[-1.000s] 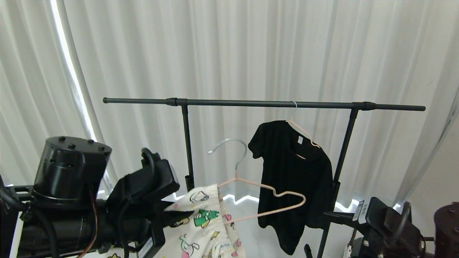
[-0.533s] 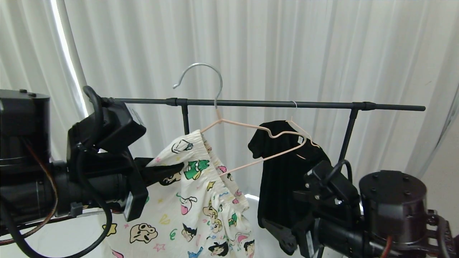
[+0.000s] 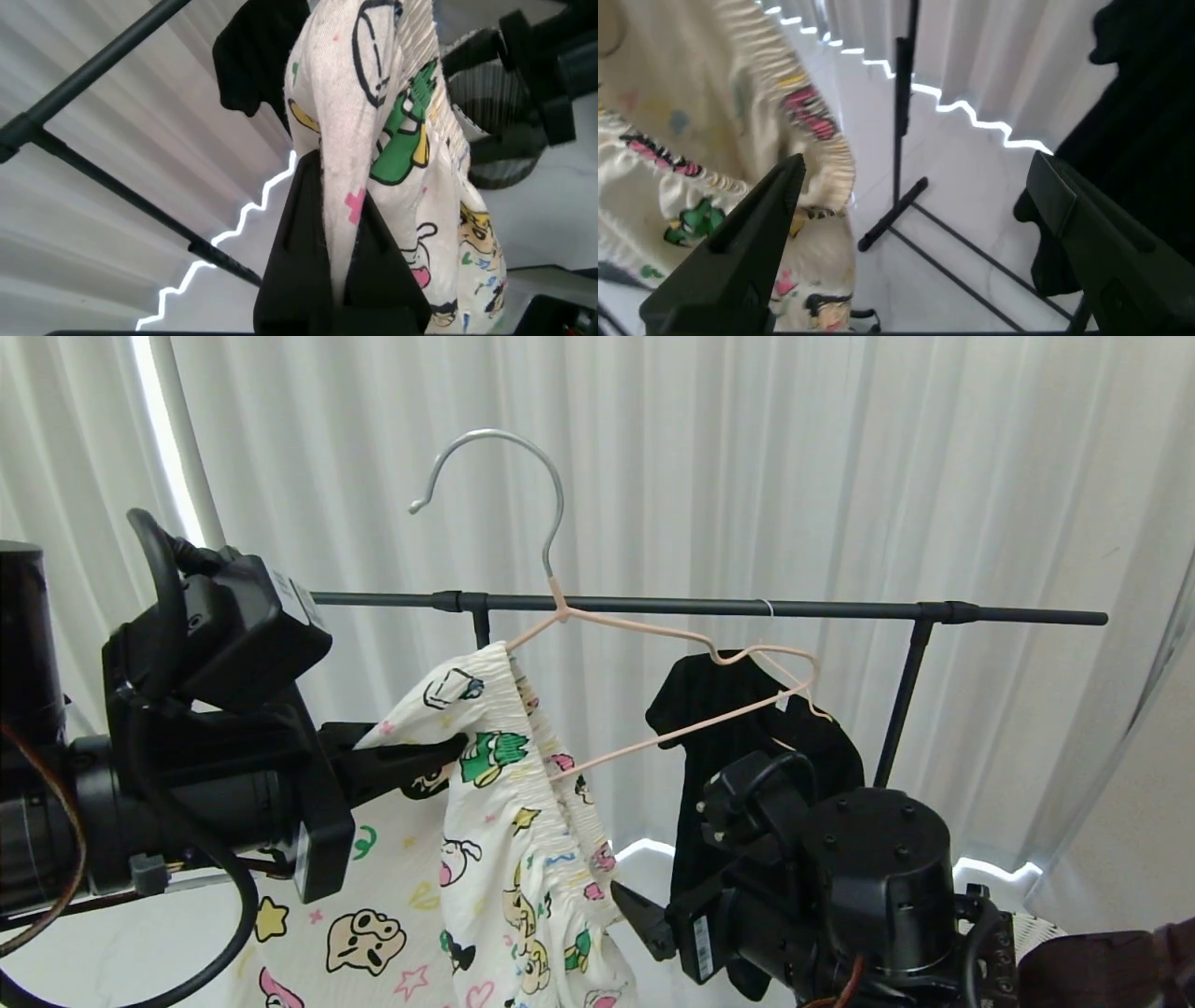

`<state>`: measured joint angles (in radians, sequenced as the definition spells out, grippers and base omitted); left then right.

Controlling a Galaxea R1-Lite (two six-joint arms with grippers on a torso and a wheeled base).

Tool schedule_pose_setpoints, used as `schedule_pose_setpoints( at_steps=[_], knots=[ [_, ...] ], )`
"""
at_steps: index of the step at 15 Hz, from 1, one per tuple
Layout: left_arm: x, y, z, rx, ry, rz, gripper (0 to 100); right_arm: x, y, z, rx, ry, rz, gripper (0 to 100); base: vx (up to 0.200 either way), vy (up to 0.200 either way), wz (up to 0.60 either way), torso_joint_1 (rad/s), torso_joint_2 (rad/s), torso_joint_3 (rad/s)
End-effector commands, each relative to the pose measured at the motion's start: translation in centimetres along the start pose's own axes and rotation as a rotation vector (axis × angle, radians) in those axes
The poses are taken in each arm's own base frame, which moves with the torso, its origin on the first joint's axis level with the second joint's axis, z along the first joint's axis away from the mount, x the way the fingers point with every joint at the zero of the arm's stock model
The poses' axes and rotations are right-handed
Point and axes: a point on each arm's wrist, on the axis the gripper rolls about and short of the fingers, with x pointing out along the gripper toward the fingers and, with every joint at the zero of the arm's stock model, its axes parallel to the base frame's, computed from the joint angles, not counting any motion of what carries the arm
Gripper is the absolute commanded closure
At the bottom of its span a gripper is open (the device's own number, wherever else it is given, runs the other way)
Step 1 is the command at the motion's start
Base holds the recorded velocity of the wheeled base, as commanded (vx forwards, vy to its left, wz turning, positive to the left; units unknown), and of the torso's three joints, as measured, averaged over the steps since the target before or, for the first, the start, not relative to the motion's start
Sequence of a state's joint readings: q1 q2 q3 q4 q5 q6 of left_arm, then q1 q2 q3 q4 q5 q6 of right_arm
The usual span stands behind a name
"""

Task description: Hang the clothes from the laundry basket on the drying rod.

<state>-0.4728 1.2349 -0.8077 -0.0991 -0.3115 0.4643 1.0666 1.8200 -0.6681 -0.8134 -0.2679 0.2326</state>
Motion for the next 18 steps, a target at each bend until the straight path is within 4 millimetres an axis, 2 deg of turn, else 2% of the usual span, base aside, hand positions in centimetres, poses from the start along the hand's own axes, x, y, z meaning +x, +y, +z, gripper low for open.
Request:
schedule_pose_setpoints(
  at_steps=[1, 9, 10, 15, 17, 18],
  knots=[
    [0.0, -0.2, 0.2, 0.007, -0.01, -0.011, 100, 0.3, 0.8, -0.7, -0.014, 0.024, 0.018, 0, 0.0, 0.0, 0.0, 0.0, 0.0, 0.0],
    [-0.5, -0.8, 1.8, 0.049, -0.094, -0.028, 100, 0.4, 1.9, -1.0, -0.025, 0.029, 0.047, 0, 0.0, 0.0, 0.0, 0.0, 0.0, 0.0],
    [-0.4, -0.7, 2.0, 0.058, -0.118, -0.014, 100, 0.4, 1.8, -1.1, -0.027, 0.033, 0.046, 100, 0.0, 0.0, 0.0, 0.0, 0.0, 0.0],
    [-0.3, -0.7, 1.9, 0.059, -0.12, -0.012, 100, 0.4, 1.8, -1.1, -0.027, 0.03, 0.04, 100, 0.0, 0.0, 0.0, 0.0, 0.0, 0.0],
    [-0.2, -0.7, 1.5, 0.054, -0.106, -0.012, 100, 0.5, 1.2, -0.9, -0.021, 0.022, 0.001, 100, 0.0, 0.0, 0.0, 0.0, 0.0, 0.0],
    [-0.3, -0.7, 0.7, 0.046, -0.078, 0.006, 100, 0.7, -0.3, -0.8, -0.016, 0.015, -0.083, 100, 0.0, 0.0, 0.0, 0.0, 0.0, 0.0]
  ],
)
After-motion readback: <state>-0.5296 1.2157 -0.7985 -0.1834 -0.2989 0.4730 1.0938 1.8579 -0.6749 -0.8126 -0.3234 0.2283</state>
